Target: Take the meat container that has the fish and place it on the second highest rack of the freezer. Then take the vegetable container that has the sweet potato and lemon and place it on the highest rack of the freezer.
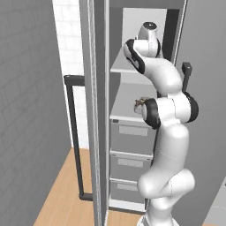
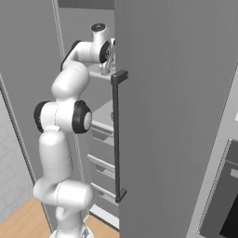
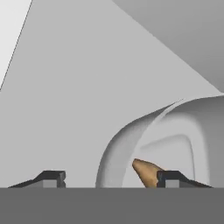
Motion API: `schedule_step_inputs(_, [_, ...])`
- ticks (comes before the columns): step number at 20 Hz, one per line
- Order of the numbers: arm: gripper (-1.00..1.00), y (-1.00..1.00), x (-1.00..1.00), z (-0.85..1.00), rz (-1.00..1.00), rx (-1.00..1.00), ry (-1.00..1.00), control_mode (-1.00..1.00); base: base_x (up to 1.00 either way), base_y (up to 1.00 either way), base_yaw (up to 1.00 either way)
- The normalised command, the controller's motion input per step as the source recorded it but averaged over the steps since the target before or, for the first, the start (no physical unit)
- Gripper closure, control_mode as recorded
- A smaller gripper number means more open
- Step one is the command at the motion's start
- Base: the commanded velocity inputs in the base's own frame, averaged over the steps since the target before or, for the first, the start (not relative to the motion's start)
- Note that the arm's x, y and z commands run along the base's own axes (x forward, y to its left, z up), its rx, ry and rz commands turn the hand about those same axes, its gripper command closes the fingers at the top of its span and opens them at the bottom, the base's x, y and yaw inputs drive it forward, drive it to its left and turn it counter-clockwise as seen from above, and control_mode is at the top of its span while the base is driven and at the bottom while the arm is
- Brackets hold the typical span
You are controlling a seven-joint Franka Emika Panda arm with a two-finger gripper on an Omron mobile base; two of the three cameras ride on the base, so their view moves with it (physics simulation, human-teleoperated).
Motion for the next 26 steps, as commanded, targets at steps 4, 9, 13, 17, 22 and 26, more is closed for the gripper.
schedule_step_inputs(4, [-1.0, 0.11, 0.01, -0.16, 0.0, 0.0, -0.36, -1.0, 0.0, 0.0, 0.0])
schedule_step_inputs(9, [-1.0, 0.0, -0.01, -0.18, 0.0, 0.0, -0.31, -1.0, 0.0, 0.0, 0.0])
schedule_step_inputs(13, [-1.0, 0.05, -0.12, 0.05, 0.0, 0.0, -0.04, -1.0, 0.0, 0.0, 0.0])
schedule_step_inputs(17, [-1.0, 0.13, -0.72, 0.16, 0.0, 0.0, -0.1, -1.0, 0.0, 0.0, 0.0])
schedule_step_inputs(22, [-1.0, 0.01, -0.99, 0.0, 0.0, 0.0, -0.21, -1.0, 0.0, 0.0, 0.0])
schedule_step_inputs(26, [-1.0, 0.15, -0.99, 0.0, 0.0, 0.0, -0.13, -1.0, 0.0, 0.0, 0.0])
